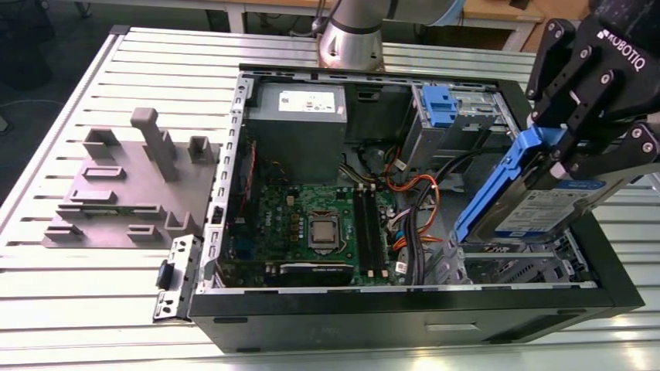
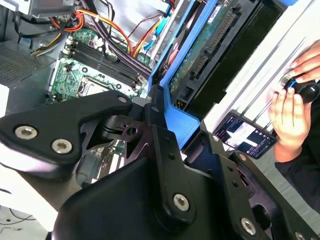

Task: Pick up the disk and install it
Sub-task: 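Insert the disk into the insertion slot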

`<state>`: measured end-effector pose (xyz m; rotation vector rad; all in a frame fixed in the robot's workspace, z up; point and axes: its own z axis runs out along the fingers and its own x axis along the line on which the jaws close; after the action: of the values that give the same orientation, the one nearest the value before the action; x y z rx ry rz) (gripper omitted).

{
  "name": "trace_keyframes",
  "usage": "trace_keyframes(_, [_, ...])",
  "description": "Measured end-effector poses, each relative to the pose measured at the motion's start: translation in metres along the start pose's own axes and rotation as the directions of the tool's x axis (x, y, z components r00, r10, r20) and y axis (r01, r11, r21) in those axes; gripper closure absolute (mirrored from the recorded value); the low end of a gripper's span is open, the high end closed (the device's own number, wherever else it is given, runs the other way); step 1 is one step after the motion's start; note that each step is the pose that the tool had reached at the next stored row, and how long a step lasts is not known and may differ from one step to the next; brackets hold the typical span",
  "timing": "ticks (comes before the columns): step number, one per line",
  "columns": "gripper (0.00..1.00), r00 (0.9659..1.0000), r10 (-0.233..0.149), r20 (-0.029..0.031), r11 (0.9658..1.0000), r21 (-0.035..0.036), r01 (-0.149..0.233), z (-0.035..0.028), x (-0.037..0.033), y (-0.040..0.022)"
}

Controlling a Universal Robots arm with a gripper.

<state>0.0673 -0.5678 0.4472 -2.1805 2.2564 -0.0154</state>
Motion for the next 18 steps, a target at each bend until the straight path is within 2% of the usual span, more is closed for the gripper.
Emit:
trace_keyframes(13, [0.64, 1.0, 0.0, 0.0, 1.0, 0.0001, 0.0, 0.009, -0.0003, -0.0083])
trace_keyframes(18, [0.64, 1.0, 0.0, -0.0001, 1.0, 0.0, 0.0, 0.0117, -0.0004, -0.0087])
